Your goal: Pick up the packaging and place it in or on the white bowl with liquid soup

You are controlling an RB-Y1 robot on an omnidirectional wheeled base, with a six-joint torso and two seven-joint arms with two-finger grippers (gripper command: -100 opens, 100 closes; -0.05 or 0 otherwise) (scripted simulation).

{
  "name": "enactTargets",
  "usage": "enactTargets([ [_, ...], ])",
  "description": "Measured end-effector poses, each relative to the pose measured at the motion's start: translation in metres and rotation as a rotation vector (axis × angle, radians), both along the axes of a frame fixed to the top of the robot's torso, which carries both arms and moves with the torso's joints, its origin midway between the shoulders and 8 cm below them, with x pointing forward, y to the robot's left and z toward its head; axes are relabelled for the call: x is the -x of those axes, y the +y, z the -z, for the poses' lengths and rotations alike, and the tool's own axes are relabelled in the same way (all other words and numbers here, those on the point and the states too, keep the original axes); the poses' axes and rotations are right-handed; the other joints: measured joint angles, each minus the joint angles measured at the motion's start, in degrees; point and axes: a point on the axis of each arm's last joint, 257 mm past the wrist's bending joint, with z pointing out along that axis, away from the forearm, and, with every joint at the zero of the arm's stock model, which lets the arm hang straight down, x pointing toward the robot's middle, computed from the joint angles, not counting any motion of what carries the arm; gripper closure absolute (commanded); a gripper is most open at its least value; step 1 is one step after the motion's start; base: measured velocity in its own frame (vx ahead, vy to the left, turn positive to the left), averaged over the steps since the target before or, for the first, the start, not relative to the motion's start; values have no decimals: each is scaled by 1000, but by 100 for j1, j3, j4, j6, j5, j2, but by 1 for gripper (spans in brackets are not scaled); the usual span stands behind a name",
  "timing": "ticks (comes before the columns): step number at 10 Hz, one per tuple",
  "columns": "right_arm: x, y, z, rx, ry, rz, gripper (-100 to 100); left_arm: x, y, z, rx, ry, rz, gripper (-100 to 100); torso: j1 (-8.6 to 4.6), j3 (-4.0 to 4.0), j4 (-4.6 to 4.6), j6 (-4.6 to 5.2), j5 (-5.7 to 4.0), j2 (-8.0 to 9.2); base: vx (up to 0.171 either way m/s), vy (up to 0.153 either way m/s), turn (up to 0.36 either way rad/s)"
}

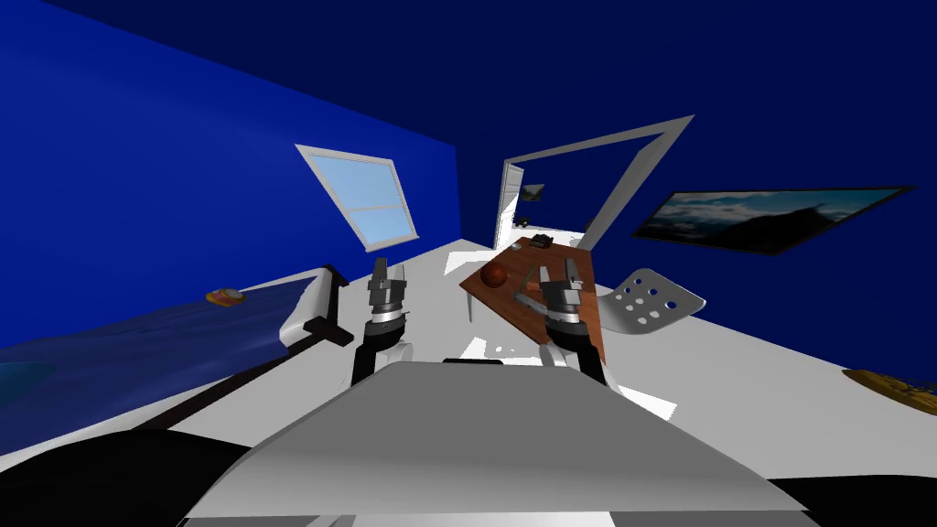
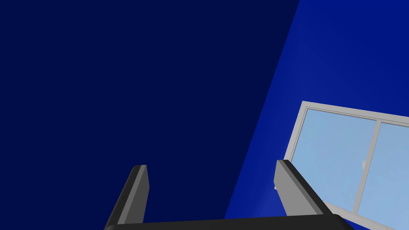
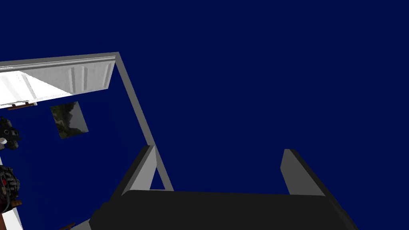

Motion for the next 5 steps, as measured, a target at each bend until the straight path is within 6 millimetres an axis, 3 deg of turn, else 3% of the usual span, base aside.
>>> enactTargets([
  [5,-13,26,39,131,93,-62,-100,0,0,0,0,0,0,0,-22,0,0,2,-4,0,-10,58,23],
])
